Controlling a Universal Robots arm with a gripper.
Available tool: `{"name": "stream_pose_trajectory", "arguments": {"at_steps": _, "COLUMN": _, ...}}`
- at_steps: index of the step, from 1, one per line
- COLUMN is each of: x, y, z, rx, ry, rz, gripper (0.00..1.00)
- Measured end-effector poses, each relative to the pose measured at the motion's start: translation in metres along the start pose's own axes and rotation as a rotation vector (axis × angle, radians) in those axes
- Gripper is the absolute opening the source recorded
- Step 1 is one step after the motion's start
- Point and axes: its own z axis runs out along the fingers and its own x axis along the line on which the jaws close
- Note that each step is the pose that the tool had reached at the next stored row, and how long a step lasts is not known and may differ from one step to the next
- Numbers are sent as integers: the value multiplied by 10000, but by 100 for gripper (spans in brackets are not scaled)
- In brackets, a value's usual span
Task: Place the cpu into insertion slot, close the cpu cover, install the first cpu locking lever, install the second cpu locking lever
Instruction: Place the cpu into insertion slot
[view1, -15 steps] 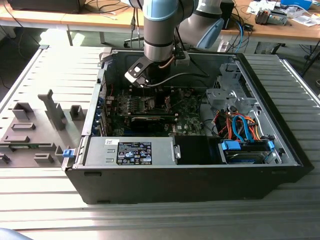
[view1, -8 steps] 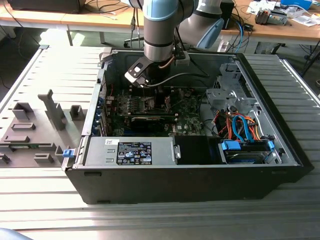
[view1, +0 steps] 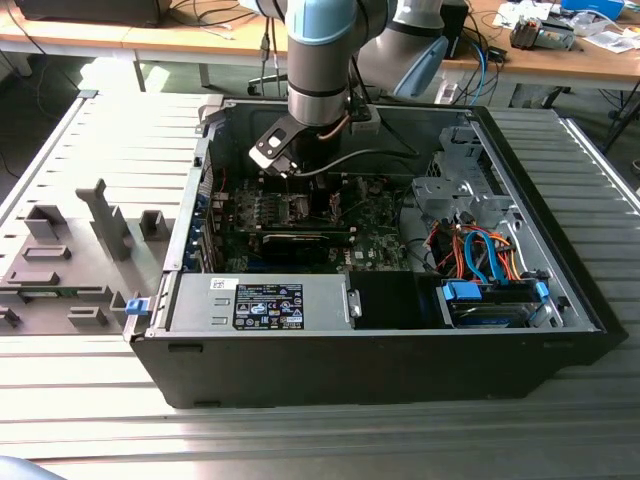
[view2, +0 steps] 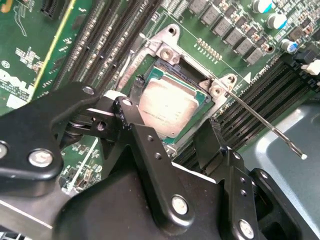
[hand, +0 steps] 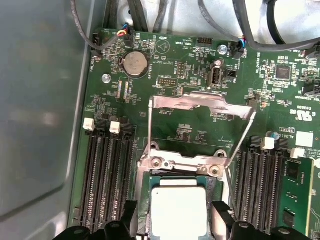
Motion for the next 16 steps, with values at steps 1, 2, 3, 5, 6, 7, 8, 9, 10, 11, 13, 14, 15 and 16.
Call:
{"name": "stream_pose_trajectory", "arguments": {"at_steps": 1, "x": -1, "y": 0, "z": 0, "rx": 1, "ry": 0, "rz": 1, "gripper": 68}}
{"name": "stream_pose_trajectory", "arguments": {"at_steps": 2, "x": -1, "y": 0, "z": 0, "rx": 0, "ry": 0, "rz": 2, "gripper": 68}}
{"name": "stream_pose_trajectory", "arguments": {"at_steps": 3, "x": -4, "y": -1, "z": 2, "rx": 0, "ry": 1, "rz": 0, "gripper": 68}}
{"name": "stream_pose_trajectory", "arguments": {"at_steps": 5, "x": -6, "y": -2, "z": 6, "rx": 2, "ry": -2, "rz": 1, "gripper": 68}}
{"name": "stream_pose_trajectory", "arguments": {"at_steps": 6, "x": -7, "y": -2, "z": 7, "rx": 2, "ry": -2, "rz": 1, "gripper": 68}}
{"name": "stream_pose_trajectory", "arguments": {"at_steps": 7, "x": -7, "y": -1, "z": 9, "rx": 1, "ry": -2, "rz": 1, "gripper": 68}}
{"name": "stream_pose_trajectory", "arguments": {"at_steps": 8, "x": -7, "y": -1, "z": 9, "rx": 1, "ry": -2, "rz": 0, "gripper": 68}}
{"name": "stream_pose_trajectory", "arguments": {"at_steps": 9, "x": -7, "y": -1, "z": 9, "rx": 1, "ry": -2, "rz": 0, "gripper": 68}}
{"name": "stream_pose_trajectory", "arguments": {"at_steps": 10, "x": -8, "y": -1, "z": 10, "rx": 1, "ry": -1, "rz": 0, "gripper": 68}}
{"name": "stream_pose_trajectory", "arguments": {"at_steps": 11, "x": -8, "y": -1, "z": 10, "rx": 1, "ry": -1, "rz": 0, "gripper": 68}}
{"name": "stream_pose_trajectory", "arguments": {"at_steps": 13, "x": -8, "y": -1, "z": 10, "rx": 2, "ry": -3, "rz": 1, "gripper": 66}}
{"name": "stream_pose_trajectory", "arguments": {"at_steps": 14, "x": -8, "y": -1, "z": 10, "rx": 2, "ry": -2, "rz": 1, "gripper": 53}}
{"name": "stream_pose_trajectory", "arguments": {"at_steps": 15, "x": -8, "y": -1, "z": 10, "rx": 1, "ry": -2, "rz": 1, "gripper": 53}}
{"name": "stream_pose_trajectory", "arguments": {"at_steps": 16, "x": -8, "y": -1, "z": 10, "rx": 1, "ry": -1, "rz": 0, "gripper": 53}}
